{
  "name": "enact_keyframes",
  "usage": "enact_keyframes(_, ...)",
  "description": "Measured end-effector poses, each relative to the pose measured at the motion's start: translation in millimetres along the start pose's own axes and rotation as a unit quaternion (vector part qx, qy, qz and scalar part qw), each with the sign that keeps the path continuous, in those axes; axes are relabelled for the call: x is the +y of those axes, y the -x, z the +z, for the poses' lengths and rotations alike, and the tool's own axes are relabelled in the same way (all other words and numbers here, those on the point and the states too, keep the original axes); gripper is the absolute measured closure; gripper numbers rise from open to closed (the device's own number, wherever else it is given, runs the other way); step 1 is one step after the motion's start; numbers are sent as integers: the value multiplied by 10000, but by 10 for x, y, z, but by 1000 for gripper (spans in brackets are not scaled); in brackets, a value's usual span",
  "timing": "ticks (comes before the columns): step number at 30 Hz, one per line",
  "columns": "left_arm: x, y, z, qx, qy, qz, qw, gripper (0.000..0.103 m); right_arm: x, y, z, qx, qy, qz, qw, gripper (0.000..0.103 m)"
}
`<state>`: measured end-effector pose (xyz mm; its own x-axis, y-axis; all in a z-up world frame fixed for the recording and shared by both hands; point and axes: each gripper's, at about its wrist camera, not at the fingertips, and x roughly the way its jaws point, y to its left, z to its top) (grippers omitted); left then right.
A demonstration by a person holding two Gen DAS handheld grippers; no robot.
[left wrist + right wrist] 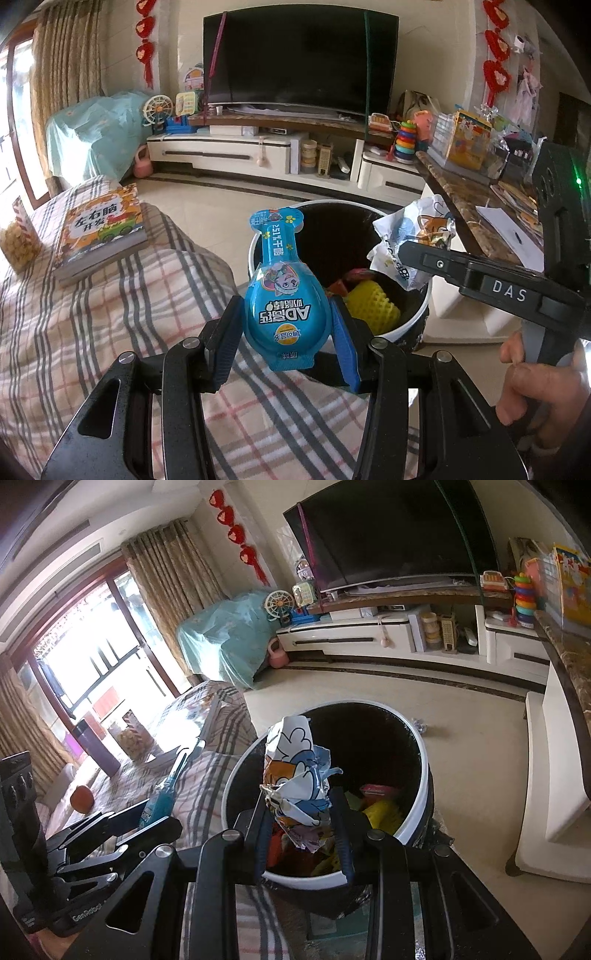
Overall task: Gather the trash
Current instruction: 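Carry the blue package and cartoon wrapper over the bin with both tools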
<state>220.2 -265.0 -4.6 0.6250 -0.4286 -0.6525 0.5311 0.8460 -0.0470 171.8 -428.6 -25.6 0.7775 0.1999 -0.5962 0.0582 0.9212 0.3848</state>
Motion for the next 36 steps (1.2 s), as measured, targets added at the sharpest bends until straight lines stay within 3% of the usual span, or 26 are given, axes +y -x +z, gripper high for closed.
enact_keyframes(36,-256,-415,230,197,-290,-55,9994,58,-243,-258,229,256,-87,-123,9996,72)
